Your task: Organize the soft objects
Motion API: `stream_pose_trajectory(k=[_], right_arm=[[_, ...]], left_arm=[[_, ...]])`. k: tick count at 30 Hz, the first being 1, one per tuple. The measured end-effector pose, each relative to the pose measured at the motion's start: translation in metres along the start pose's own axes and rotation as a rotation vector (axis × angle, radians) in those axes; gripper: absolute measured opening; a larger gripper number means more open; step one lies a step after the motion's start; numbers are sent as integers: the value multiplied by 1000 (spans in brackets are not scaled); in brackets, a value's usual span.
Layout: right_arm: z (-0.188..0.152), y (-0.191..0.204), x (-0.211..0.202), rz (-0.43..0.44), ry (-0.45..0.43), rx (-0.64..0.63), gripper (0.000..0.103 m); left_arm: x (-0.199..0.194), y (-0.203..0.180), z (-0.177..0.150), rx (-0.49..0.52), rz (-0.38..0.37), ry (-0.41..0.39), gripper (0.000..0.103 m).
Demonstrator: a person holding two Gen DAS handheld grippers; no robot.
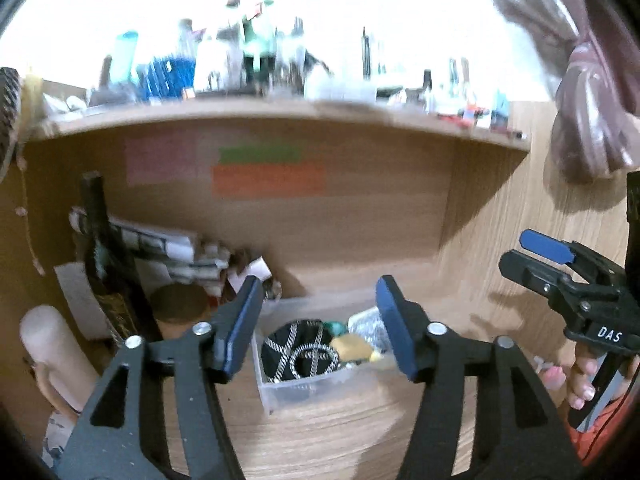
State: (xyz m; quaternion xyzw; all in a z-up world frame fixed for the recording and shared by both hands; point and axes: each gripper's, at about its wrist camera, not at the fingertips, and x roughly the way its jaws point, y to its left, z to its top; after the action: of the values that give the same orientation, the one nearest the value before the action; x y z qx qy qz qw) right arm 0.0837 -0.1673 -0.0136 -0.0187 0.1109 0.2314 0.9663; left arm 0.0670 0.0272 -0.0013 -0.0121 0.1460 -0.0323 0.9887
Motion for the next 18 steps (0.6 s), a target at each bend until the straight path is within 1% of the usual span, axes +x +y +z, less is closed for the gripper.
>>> stream_pose_trajectory(k=[1,3,4,6,8,9,10,11,13,18], right_arm=[[2,1,-4,0,-14,2,79],[5,3,-13,3,-36,10,82],[6,4,-16,3,-44,14,85],[8,5,-22,0,-65,23,87],[9,6,-27,-1,-79,32,92],[9,6,-30,-1,-86,37,97],[9,6,-32,-2,-92,41,102],[8,7,-35,-7,-101,45,103],[8,8,-38,-14,-109,45,103],[6,10,-41,-16,-116,49,103]], left_arm=[[-6,-1,2,2,4,-15,64],[-17,-3,5,2,7,-42,73],[-20,-4,6,1,9,-52,75],[-29,-5,7,0,15,-76,85],[-36,-7,7,3,21,-94,93],[-38,-9,8,7,25,-101,96],[-41,-10,7,11,31,-107,97],[-43,-11,8,14,34,-111,99],[-45,-12,8,20,43,-120,102],[-49,-14,6,21,47,-118,103]])
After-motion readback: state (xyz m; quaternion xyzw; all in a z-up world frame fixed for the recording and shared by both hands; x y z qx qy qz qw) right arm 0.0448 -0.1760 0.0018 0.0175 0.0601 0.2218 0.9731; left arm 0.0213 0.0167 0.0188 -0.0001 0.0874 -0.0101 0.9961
